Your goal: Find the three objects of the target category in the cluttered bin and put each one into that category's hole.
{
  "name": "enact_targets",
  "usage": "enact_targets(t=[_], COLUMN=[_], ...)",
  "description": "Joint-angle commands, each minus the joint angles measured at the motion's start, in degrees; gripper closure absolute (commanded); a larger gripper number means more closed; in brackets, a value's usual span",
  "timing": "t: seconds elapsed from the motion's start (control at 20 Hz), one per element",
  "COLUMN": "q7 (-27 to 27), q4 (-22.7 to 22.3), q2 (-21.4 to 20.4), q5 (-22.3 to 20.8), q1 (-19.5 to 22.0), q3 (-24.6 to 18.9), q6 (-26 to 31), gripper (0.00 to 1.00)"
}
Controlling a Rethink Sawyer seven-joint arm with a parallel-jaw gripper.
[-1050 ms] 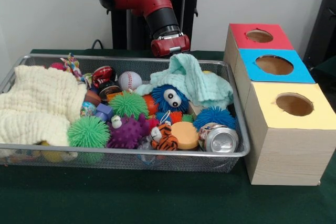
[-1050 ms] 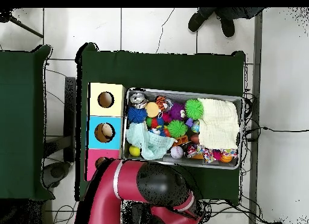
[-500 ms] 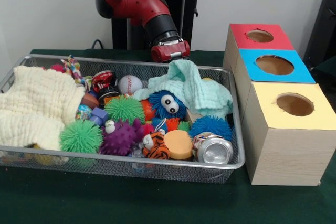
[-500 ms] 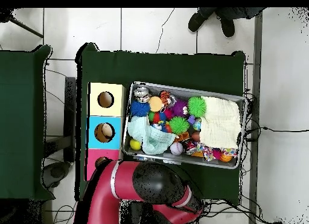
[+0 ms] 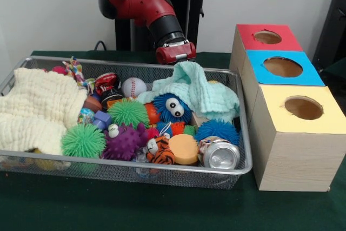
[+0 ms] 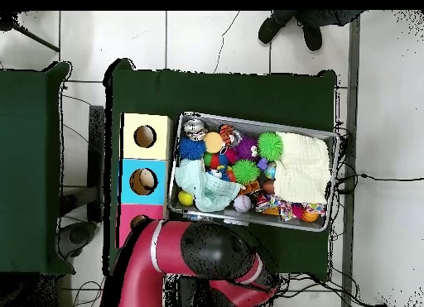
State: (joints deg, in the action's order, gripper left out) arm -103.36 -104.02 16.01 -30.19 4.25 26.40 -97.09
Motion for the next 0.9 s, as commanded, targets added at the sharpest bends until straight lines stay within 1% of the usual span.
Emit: enact_targets(t=[0.05,0.15,0.3,0.5,0.65,0.8,0.9], q7=[-6.12,-7.45,-9.54,-12.08,-13.54,-13.69,-14.41], q4=[13.54,12.01,9.07,4.04,0.17,-4.04,-7.24], q2=[5.39,4.01,0.56,-5.41,-9.33,-12.84,-16.5], q5=[15.92,15.08,12.34,8.09,5.54,4.06,2.2], q1=[0.28,0.41,0.01,0.04,0.74,0.97,2.05], q3=[-10.26,-10.39,-10.18,-10.2,-10.14,-9.41,-9.91], q6=[30.3,32.46,39.52,48.28,51.26,51.52,54.17], gripper=[0.0,0.0,0.0,0.0,0.0,0.0,0.0])
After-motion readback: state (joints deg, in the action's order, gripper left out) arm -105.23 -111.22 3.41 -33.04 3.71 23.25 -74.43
